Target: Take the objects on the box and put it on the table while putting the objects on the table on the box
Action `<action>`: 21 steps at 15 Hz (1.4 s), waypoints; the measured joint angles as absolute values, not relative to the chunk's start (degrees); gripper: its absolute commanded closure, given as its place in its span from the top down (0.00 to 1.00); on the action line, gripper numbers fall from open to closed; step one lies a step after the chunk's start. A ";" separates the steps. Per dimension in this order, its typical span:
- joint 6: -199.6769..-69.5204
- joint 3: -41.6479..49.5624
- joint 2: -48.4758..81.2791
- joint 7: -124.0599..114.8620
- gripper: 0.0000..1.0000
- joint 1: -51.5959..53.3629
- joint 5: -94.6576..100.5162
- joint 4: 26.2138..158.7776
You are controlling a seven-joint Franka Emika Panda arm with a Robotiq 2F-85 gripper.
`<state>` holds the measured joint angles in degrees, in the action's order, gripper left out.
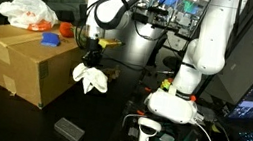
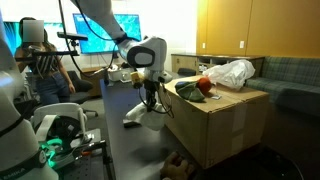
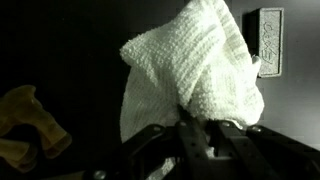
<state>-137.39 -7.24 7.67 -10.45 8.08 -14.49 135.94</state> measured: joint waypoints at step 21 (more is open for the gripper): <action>-137.40 -7.47 15.65 -15.33 1.00 7.76 -17.18 134.46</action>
